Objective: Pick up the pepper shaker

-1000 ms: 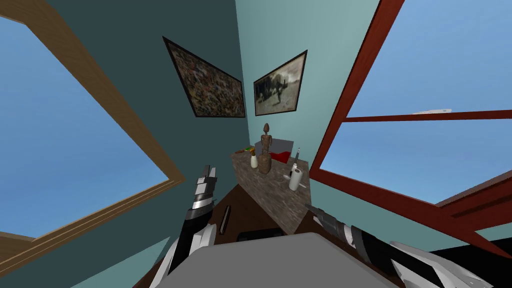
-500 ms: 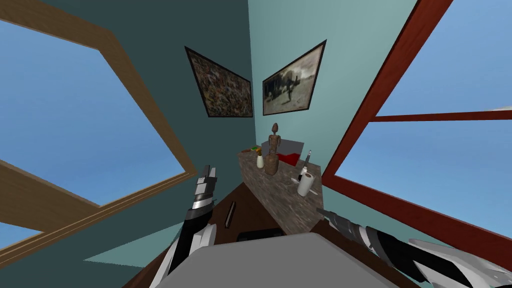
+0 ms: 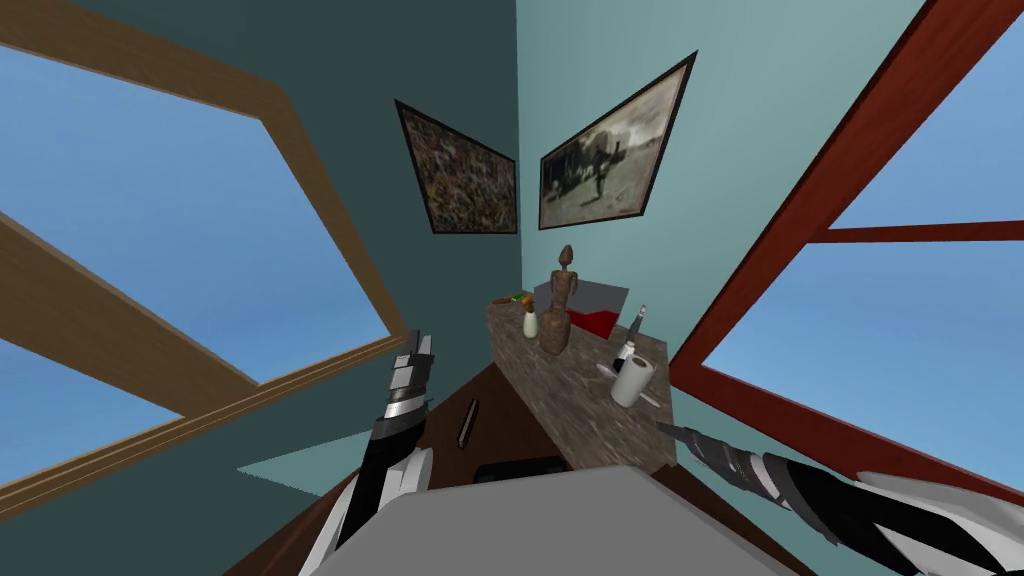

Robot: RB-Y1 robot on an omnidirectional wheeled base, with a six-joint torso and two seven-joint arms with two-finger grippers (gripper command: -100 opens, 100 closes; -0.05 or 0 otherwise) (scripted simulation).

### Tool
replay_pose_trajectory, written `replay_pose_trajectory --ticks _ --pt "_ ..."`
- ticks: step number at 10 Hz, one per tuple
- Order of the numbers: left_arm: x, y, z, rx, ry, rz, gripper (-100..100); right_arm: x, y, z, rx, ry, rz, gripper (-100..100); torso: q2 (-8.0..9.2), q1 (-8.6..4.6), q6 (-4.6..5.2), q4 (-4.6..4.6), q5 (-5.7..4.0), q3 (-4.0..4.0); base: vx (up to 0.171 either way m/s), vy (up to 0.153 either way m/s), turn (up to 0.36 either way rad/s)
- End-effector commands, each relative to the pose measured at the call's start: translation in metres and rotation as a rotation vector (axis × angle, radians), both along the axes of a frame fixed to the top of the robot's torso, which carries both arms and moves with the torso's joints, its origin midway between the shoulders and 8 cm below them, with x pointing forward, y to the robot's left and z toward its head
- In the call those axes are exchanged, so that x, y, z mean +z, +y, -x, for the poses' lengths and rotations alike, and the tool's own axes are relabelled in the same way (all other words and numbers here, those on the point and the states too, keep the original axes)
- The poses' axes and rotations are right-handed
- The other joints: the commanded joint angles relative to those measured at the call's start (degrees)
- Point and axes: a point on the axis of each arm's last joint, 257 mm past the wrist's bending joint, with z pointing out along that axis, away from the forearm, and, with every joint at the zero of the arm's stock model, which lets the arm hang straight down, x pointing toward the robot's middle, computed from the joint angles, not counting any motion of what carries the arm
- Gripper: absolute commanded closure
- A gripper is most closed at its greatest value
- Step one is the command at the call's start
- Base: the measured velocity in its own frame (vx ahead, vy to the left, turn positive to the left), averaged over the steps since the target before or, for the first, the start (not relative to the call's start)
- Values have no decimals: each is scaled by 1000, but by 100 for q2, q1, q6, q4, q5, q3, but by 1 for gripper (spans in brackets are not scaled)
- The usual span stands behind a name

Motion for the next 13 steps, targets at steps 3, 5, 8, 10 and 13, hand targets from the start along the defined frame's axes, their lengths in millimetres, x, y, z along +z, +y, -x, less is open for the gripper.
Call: replay_pose_trajectory --ticks 3,5,8,10,13 --pt "0 0 0 0 0 0 0 16 -60 19 14 77 147 -100 -15 6 -12 -4 2 -9 38 19 304" --pt "0 0 0 0 0 0 0 30 -105 36 17 140 258 -100 -13 3 -7 -3 1 -8 54 20 293" --pt "0 0 0 0 0 0 0 54 -149 48 29 195 374 -100 -16 4 -6 -4 1 -9 56 8 271" --pt "0 0 0 0 0 0 0 72 -178 56 34 234 454 -100 -27 6 -6 -6 2 -16 73 7 286" --pt "0 0 0 0 0 0 0 90 -202 62 40 265 524 -100 -16 4 3 -3 0 -9 59 -3 184"
